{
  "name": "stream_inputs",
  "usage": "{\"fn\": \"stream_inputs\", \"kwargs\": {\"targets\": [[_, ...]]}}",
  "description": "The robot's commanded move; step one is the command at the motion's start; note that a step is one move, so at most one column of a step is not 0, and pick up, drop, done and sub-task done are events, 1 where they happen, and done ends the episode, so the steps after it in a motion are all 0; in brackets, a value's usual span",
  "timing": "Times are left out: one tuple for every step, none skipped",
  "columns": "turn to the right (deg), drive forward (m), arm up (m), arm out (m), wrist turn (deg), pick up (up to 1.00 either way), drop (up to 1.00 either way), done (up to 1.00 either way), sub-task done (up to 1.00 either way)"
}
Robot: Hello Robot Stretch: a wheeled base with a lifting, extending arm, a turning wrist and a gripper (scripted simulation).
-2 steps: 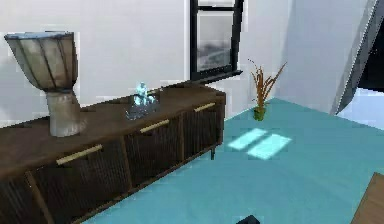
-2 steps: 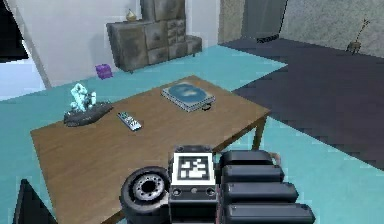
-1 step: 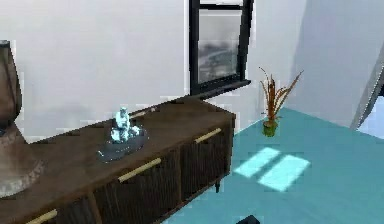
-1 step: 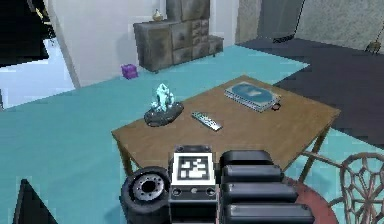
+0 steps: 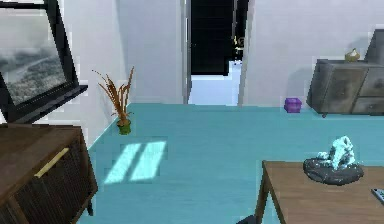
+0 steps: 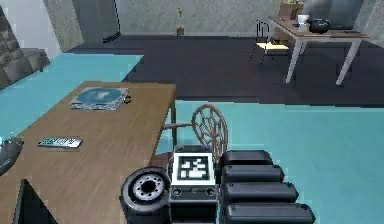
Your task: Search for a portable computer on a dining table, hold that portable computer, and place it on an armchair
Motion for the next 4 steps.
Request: {"fn": "stream_inputs", "kwargs": {"targets": [[3.0,0.0,0.0,0.0,0.0,0.0,0.0,0.0,0.0],[-45.0,0.0,0.0,0.0,0.0,0.0,0.0,0.0,0.0],[-45.0,0.0,0.0,0.0,0.0,0.0,0.0,0.0,0.0],[-45.0,0.0,0.0,0.0,0.0,0.0,0.0,0.0,0.0]]}}
